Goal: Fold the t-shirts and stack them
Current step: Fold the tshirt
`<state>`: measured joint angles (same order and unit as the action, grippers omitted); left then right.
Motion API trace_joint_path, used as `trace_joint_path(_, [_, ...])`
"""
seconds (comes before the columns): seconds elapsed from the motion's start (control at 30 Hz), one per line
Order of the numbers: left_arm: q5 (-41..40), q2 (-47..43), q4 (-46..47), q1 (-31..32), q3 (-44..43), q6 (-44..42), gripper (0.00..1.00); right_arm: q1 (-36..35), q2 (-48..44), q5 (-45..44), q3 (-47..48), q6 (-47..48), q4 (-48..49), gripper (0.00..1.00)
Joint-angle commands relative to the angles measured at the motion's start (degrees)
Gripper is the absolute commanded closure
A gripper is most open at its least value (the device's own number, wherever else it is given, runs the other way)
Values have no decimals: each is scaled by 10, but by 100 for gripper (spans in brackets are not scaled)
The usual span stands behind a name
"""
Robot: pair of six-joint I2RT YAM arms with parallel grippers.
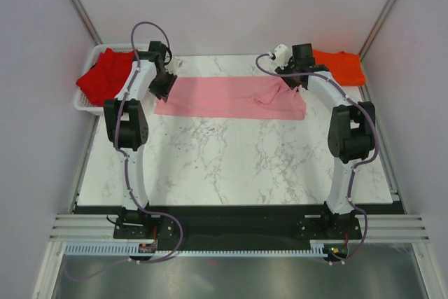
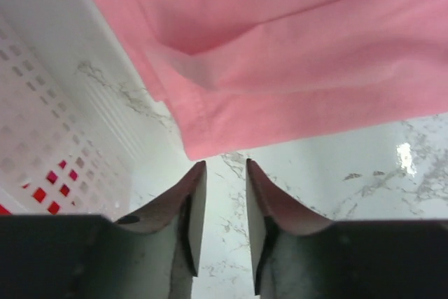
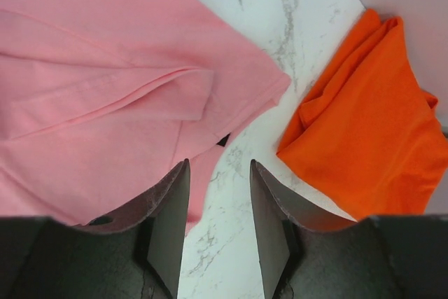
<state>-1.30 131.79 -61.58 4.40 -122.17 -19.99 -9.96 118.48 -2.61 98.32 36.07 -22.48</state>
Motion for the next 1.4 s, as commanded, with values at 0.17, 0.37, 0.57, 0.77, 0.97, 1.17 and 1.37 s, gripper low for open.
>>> trace_joint_path(0.17, [54, -11, 25, 6, 60, -37, 79, -6, -24, 113, -48, 19, -31, 53])
trace_joint_path(0.37, [27, 13, 38, 1, 58, -36, 79, -10, 11, 112, -21, 20, -37, 53])
trace_joint_path(0.57, [17, 22, 49, -13, 76, -31, 81, -14, 31, 112, -4, 22, -50, 53])
trace_joint_path(0.77, [17, 20, 59, -14, 103, -35, 82, -18, 40, 115, -1, 23, -51, 52])
trace_joint_path(0.97, [17, 25, 60, -14, 113, -32, 83, -18, 51, 157, 12, 34, -66, 49])
trace_joint_path(1.17, [17, 26, 60, -14, 117, -33, 84, -24, 69, 197, 48, 51, -114, 47])
trace_joint_path(1.37, [16, 27, 61, -14, 116, -32, 84, -26, 62, 223, 48, 66, -132, 39])
